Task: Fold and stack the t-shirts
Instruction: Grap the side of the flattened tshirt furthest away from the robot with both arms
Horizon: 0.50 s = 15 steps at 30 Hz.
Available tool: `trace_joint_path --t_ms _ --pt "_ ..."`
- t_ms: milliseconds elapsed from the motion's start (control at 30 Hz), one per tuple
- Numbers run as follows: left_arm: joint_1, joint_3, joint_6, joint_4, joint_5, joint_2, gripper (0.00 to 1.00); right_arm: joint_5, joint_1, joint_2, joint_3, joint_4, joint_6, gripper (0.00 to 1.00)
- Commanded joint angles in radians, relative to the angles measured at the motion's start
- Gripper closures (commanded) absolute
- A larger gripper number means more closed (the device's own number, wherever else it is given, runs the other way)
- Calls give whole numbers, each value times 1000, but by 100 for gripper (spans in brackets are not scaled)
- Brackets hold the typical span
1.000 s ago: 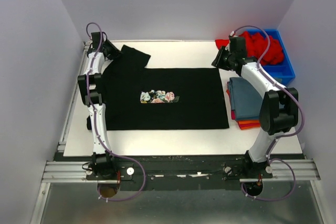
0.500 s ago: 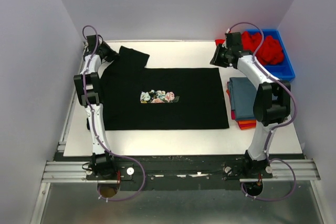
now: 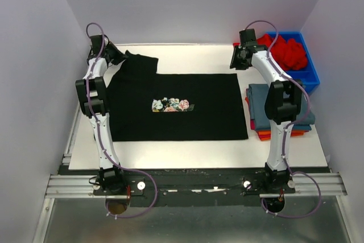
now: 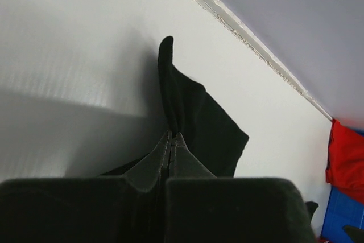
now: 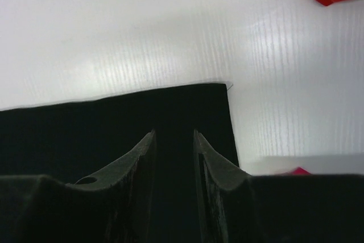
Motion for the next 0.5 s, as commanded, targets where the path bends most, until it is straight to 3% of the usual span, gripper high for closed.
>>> trace_joint_path --t_ms 0,467 --pt "-27 6 31 35 -7 -44 100 68 -20 62 66 -88 -31 60" --pt "-39 -24 49 38 -53 -68 100 91 -29 225 238 -155 -31 59"
